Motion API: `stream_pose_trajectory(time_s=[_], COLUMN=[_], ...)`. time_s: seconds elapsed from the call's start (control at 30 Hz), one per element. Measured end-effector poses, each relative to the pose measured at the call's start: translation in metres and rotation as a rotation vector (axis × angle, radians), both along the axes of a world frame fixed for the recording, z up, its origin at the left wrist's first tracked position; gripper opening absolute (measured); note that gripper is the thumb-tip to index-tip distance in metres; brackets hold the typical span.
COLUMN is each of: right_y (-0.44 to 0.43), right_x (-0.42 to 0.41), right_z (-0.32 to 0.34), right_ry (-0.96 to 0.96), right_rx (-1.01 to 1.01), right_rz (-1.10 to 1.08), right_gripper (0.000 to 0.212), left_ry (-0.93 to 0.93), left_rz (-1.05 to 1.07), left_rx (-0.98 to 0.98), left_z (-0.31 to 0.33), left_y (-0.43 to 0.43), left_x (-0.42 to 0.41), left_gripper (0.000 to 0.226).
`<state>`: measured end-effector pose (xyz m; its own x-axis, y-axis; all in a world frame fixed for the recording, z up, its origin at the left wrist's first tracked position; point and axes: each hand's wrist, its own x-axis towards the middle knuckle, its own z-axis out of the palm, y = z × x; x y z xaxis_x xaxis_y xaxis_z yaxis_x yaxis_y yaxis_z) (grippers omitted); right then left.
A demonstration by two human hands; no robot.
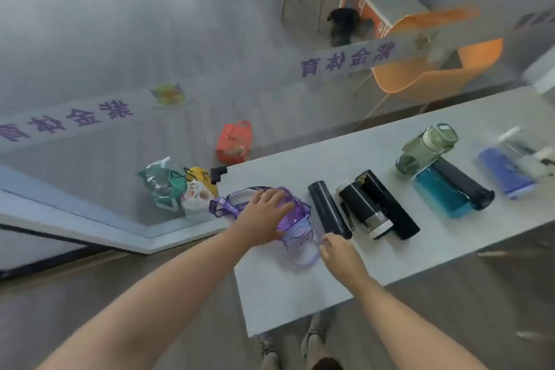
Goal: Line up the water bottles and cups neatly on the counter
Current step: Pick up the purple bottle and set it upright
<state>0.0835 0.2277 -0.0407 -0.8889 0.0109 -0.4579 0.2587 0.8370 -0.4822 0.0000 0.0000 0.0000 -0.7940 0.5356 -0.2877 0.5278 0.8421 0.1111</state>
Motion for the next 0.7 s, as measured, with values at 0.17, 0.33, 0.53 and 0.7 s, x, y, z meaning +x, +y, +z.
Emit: stream_pose_trajectory(time_s=[0.17, 0.33, 0.53, 0.7], right_y=[-0.023, -0.046, -0.051, -0.059], right_x=[0.005, -0.008, -0.020, -0.026], right_z=[-0.045, -0.069, -0.083, -0.072], right_ry=[-0.208, -0.320, -0.387, -0.378], right_rx=[-0.069, -0.109, -0.159, -0.169], right_rz=[-0.329, -0.639, -0.910, -0.761], right_gripper=[0.021, 0.031, 0.048, 0.009], left_ry=[0.022, 0.072, 0.107, 0.119], left_rz=[-0.232, -0.265, -0.222, -0.096], left_rx=[-0.145, -0.186, -0.106, -0.058], left_z=[-0.034, -0.056, -0.072, -0.075], left_y=[0.026, 0.013, -0.016, -0.041], left_x=[-0.030, -0.038, -0.026, -0.009], left_gripper=[0.088, 0.085, 0.088, 0.084])
